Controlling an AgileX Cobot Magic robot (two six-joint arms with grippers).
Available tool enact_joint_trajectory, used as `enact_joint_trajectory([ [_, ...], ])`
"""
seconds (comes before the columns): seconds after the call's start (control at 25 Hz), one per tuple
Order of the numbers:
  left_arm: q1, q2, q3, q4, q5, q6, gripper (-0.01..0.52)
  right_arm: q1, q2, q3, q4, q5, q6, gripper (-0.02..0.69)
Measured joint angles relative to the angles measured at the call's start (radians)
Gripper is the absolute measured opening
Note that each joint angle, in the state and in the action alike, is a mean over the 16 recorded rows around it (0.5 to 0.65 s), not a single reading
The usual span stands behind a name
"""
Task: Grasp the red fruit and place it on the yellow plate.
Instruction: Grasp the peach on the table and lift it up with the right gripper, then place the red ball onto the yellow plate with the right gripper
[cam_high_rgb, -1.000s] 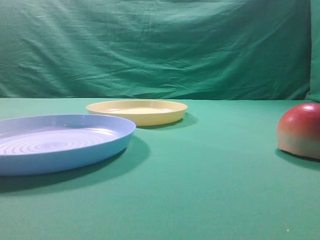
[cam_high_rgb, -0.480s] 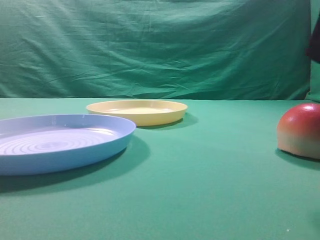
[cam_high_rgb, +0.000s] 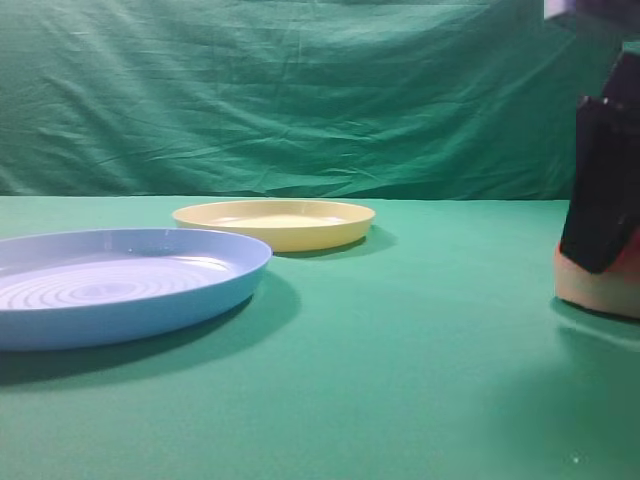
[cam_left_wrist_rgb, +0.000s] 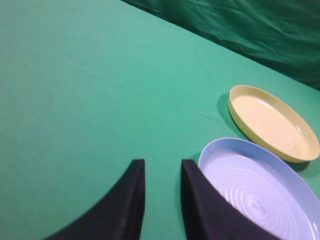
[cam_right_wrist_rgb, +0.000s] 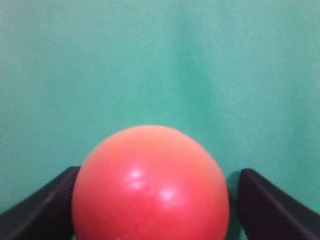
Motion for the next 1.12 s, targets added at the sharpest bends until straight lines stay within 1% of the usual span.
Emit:
enact_joint_trajectory([
  [0.24, 0.0, 0.0, 0.0, 0.0, 0.0, 0.0, 0.157, 0.007, 0.017, -0.104, 0.002, 0.04, 0.0, 0.372],
  [0.4, 0.0, 0.0, 0.0, 0.0, 0.0, 0.0, 0.157, 0.034, 0.032, -0.23, 0.002, 0.075, 0.0, 0.336],
  [0.64, 0.0, 0.0, 0.0, 0.0, 0.0, 0.0, 0.157, 0.114, 0.117, -0.477, 0.002, 0.105, 0.0, 0.326],
  [0.92, 0.0, 0.0, 0.0, 0.0, 0.0, 0.0, 0.157, 0.222, 0.311, -0.734, 0.002, 0.08, 0.0, 0.326],
  [1.0, 0.0, 0.0, 0.0, 0.0, 0.0, 0.0, 0.157, 0.242, 0.372, -0.789, 0.002, 0.071, 0.0, 0.332],
  [1.12, 0.0, 0.0, 0.0, 0.0, 0.0, 0.0, 0.157, 0.262, 0.456, -0.854, 0.002, 0.058, 0.0, 0.369],
])
